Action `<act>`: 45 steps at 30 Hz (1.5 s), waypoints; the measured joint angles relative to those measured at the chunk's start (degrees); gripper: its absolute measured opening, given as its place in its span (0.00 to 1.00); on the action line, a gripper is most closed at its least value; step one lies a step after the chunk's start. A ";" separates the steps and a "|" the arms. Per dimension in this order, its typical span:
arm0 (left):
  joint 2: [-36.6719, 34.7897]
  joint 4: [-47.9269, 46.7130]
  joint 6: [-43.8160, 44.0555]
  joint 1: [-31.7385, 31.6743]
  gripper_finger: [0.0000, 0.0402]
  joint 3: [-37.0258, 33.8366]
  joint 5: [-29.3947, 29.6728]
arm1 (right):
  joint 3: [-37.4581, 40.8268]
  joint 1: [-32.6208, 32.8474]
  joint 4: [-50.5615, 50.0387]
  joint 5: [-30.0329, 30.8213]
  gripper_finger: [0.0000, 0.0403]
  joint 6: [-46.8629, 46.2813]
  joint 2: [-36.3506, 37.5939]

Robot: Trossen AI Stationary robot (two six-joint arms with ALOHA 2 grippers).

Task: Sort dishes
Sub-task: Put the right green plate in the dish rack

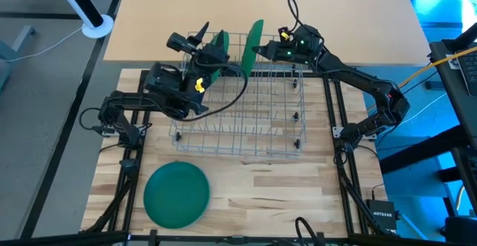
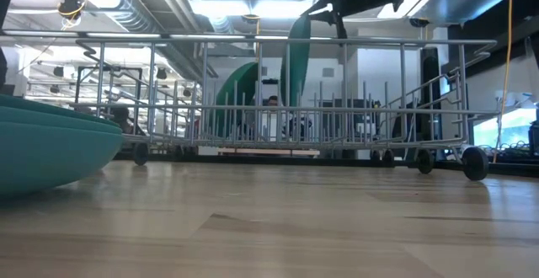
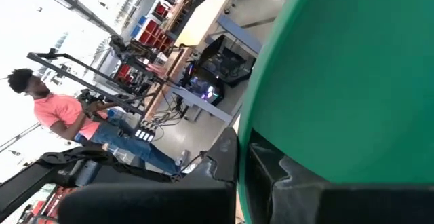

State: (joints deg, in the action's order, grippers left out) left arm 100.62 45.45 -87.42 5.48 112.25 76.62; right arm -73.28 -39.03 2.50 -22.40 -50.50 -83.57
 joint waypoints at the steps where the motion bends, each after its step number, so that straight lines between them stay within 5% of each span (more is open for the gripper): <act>1: 0.00 0.00 0.00 -0.02 0.45 0.00 0.00 | 0.00 0.00 0.04 0.28 0.02 0.00 0.00; 15: 0.00 0.00 0.00 -0.01 0.45 0.00 0.03 | 0.00 0.00 0.89 0.30 0.02 0.02 0.00; 34: 0.00 -0.01 0.21 -0.02 0.45 0.00 0.03 | -0.08 -2.45 8.97 -14.84 0.02 -2.28 -7.08; 45: 0.00 -0.02 -0.49 -0.01 0.45 0.00 0.03 | -0.10 -3.03 8.97 -13.20 0.02 -3.26 -7.41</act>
State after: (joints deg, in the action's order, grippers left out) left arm 100.62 45.43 -87.91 5.47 112.25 76.64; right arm -73.38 -42.06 11.47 -35.60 -53.76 -90.98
